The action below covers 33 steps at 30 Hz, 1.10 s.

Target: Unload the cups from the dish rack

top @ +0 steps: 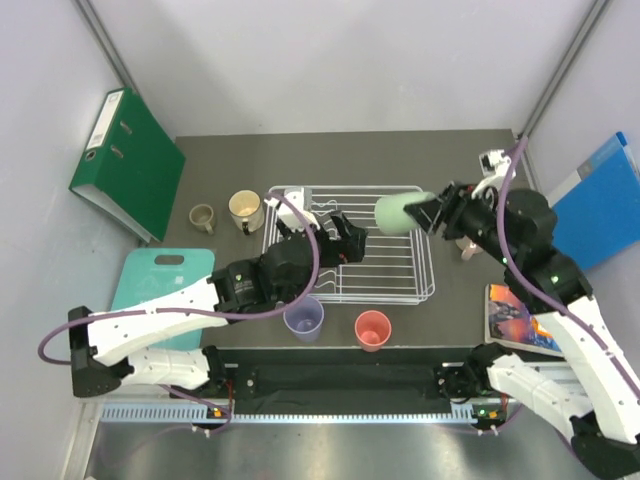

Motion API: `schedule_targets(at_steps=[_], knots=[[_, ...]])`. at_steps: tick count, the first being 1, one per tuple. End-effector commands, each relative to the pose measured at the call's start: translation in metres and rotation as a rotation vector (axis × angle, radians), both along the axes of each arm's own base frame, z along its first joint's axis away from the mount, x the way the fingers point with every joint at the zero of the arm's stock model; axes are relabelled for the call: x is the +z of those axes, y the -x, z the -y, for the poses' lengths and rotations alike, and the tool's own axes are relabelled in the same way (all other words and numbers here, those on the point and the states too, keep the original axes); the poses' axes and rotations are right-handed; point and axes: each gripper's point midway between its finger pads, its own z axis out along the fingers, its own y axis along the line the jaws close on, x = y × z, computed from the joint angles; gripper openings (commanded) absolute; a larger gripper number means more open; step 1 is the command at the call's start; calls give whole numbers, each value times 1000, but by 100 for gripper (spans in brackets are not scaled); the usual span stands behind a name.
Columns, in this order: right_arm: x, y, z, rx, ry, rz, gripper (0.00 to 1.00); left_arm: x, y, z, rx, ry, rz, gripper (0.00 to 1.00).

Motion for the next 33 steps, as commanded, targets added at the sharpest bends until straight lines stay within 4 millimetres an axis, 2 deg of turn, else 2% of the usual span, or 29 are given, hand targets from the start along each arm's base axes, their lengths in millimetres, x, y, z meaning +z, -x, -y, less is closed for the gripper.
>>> schedule_targets(at_steps=[1,3,4,5,7,9,10,12,16,20,24,27,28,29,31,32,33], knots=[[7,24,-27,183,-214,8,0,51,7,11,-84,296,119,99],[11,34,-30,220,-261,28,0,59,8,8,-100,368,138,99],[1,38,-34,244,-295,-7,0,60,9,9,-111,385,140,99],[9,41,-34,259,-325,28,0,62,10,7,-117,410,142,99],[1,43,-36,271,-351,-2,0,72,14,7,-136,462,160,99],[5,46,-40,303,-381,21,0,78,19,9,-175,509,171,99],[0,48,-43,318,-410,-1,0,78,21,11,-191,518,169,99],[11,53,-45,356,-448,45,0,78,24,15,-218,530,156,99],[13,55,-45,369,-484,51,0,73,30,20,-253,543,127,99],[21,51,-38,328,-491,87,0,68,32,20,-262,529,102,99],[24,50,-41,351,-495,94,0,65,34,17,-264,533,94,99],[26,53,-48,407,-533,93,0,70,39,20,-299,546,103,99],[17,55,-54,447,-557,39,0,72,41,22,-315,554,105,99],[28,59,-56,492,-587,92,0,72,45,27,-348,557,103,98],[20,62,-63,551,-641,31,0,78,48,30,-378,587,112,97],[27,66,-63,581,-660,67,0,78,49,33,-392,590,108,96],[24,66,-64,591,-683,40,0,80,51,36,-415,604,108,95]])
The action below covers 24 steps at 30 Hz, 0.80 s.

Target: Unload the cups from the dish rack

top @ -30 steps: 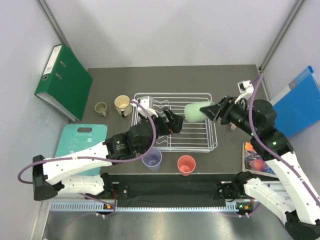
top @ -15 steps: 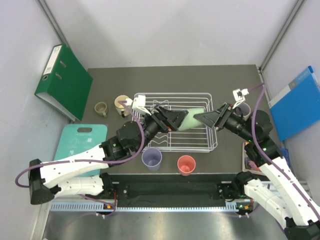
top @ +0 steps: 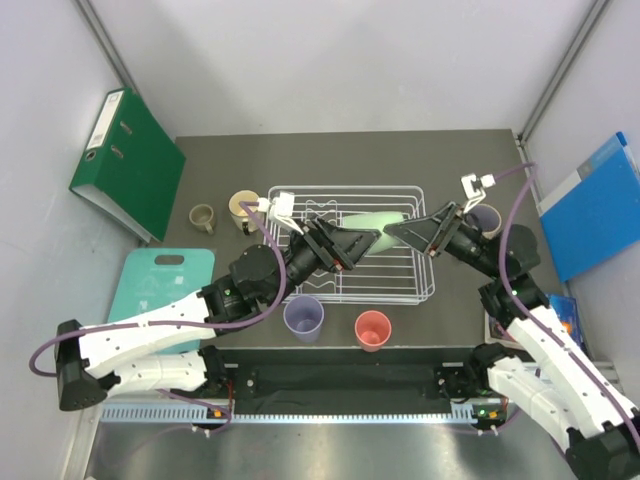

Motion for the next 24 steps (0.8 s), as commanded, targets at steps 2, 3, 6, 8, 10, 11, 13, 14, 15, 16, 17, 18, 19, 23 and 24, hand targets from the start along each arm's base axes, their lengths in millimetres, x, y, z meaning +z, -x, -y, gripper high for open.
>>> schedule_targets(at_steps=[2,3,6,8,10,11,13,14,15,16,17,18,19,23,24], knots=[[26,17,-7,144,-134,66,0,24,14,11,-112,113,41,93],[28,18,-7,154,-137,74,0,24,16,13,-130,117,42,88],[27,18,-8,157,-128,76,0,23,17,16,-148,133,40,71],[28,18,-7,145,-112,83,0,22,17,18,-158,130,40,48],[30,17,-6,128,-88,94,0,20,18,21,-170,124,41,7],[31,16,-5,119,-77,99,0,18,17,21,-171,119,35,0],[32,13,-3,87,-35,106,0,15,16,23,-170,114,22,0],[30,12,-2,72,-14,100,0,14,15,23,-169,115,19,0],[37,11,0,49,11,147,0,15,15,23,-170,114,17,0],[29,7,2,18,46,104,1,13,15,25,-170,106,10,0],[29,4,4,-4,68,104,5,3,12,26,-161,67,-14,0],[39,-3,11,-75,92,144,17,8,11,27,-156,52,-22,0],[38,-8,16,-119,125,133,39,2,7,31,-147,3,-29,0],[25,-30,48,-351,307,44,79,-10,0,38,-136,-194,-52,0],[39,-37,61,-437,334,81,83,-15,1,37,-137,-248,-69,0]])
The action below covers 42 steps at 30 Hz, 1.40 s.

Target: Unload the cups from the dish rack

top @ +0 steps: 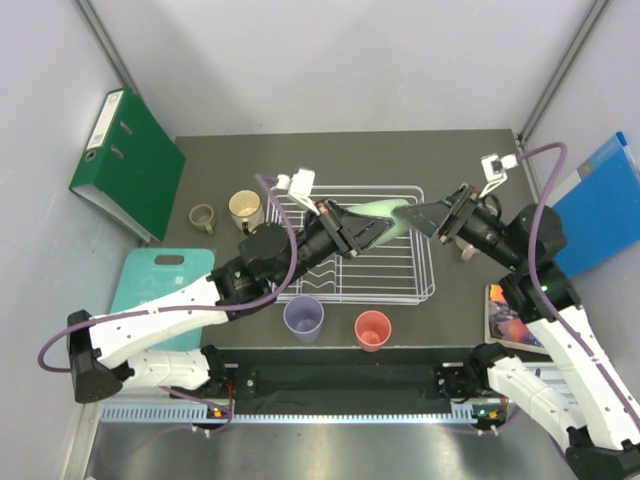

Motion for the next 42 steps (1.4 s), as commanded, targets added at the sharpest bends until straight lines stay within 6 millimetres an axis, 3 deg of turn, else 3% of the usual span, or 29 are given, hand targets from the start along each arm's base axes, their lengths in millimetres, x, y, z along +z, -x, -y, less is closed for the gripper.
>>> schedule_targets(at_steps=[1,7,9,10,11,12,13,14,15,17,18,20,22,28,32,42], knots=[[1,-39,54,-385,281,81,90,-66,-10,6,25,-383,-48,0],[2,-43,72,-487,345,81,98,-86,-11,6,21,-469,-90,0],[-6,-48,92,-590,395,45,98,-87,-14,10,25,-527,-97,0],[-9,-49,100,-630,412,30,98,-106,-7,6,12,-635,-128,0],[-10,-49,108,-664,443,28,98,-83,-6,9,20,-638,-106,0],[-15,-51,120,-721,478,7,98,-96,-8,16,31,-732,-91,0],[-18,-51,124,-742,494,-1,98,-115,4,6,45,-883,-92,0],[-17,-50,127,-754,510,4,98,-86,4,9,71,-879,-55,0],[-19,-51,129,-764,524,-1,98,-106,6,16,71,-997,-37,0],[-21,-51,130,-765,541,-4,97,-95,19,9,86,-1116,10,0],[-24,-52,129,-759,549,-8,97,-111,21,16,77,-1194,8,0],[-29,-52,128,-753,568,-21,97,-113,32,10,36,-1275,-3,0],[-32,-52,128,-749,578,-29,97,-128,38,12,15,-1344,-26,0],[-40,-49,126,-731,595,-27,96,-144,62,-4,-63,-1401,-135,0],[-44,-50,122,-717,604,-26,97,-167,72,-10,-101,-1465,-170,0],[-48,-47,121,-713,618,-21,97,-199,115,15,-248,-1433,-238,0]])
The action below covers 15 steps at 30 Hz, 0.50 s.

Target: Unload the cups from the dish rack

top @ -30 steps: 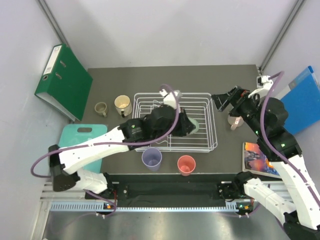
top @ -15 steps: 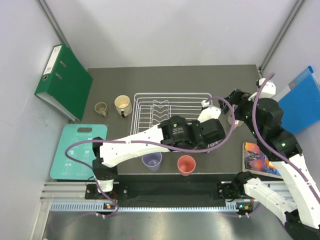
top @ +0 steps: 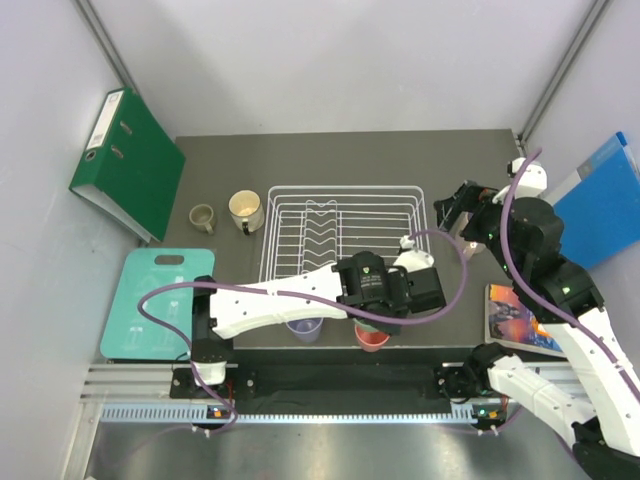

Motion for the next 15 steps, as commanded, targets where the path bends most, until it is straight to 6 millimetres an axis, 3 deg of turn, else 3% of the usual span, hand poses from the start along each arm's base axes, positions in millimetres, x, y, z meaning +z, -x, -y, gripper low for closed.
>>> schedule_targets(at_steps=[1,10,15], knots=[[6,2,2,-7,10,32,97,0,25,0,-18,21,-63,0],[-1,4,-1,10,22,25,96,-35,30,5,-24,30,-82,0],[1,4,-5,27,25,32,97,-37,22,10,-20,50,-39,0]])
